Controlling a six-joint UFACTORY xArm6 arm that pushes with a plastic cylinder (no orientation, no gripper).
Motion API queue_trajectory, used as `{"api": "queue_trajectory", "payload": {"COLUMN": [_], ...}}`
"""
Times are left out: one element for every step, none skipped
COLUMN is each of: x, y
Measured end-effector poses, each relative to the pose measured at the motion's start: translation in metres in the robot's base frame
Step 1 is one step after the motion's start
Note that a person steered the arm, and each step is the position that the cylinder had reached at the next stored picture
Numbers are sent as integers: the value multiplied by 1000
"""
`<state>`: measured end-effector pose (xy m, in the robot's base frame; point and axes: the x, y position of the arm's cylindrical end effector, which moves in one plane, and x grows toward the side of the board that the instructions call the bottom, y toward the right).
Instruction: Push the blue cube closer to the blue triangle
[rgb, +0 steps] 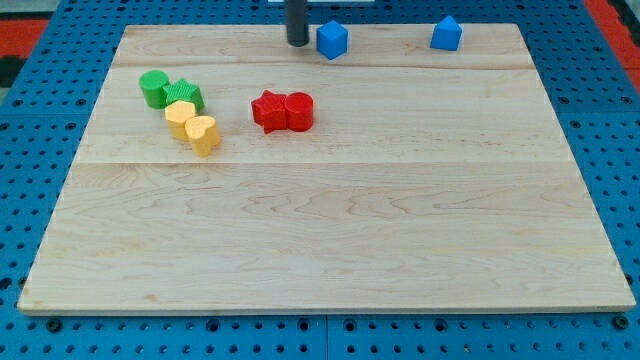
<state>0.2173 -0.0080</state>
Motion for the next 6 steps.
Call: {"api": "queue_trajectory", "payload": {"x": [8,17,77,148,182,215], "y": [75,96,71,124,47,0]}}
